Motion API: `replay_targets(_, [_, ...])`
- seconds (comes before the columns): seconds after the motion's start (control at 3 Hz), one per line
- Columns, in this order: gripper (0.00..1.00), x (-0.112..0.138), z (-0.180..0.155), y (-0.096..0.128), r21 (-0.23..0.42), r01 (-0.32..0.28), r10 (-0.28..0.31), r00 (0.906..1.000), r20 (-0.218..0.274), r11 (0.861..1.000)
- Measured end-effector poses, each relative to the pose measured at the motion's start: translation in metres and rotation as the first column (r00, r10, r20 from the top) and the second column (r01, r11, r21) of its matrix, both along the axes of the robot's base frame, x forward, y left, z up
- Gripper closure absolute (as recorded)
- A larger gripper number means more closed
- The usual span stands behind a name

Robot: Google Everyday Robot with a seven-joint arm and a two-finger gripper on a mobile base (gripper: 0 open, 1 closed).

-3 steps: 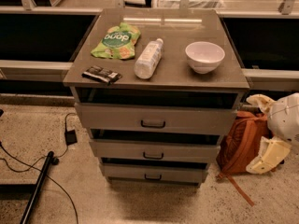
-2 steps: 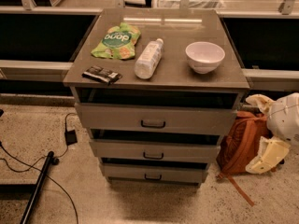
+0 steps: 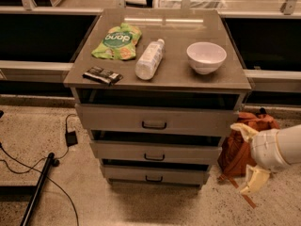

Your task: Open middle drawer

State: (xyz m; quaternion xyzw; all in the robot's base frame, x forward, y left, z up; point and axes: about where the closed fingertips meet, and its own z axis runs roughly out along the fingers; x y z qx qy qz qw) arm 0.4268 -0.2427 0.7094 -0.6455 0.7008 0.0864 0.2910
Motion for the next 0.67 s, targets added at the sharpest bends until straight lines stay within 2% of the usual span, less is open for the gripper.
replay_targets(0.33, [0.00,0.0000,-0.0448,-0.0044,0.028,-0.082,0.082,0.9967,-0.001,0.996])
replay_targets(0.67, [0.00,-0.0005,-0.0524,-0.0032,0.034,-0.097,0.097,0.9952,-0.002,0.995])
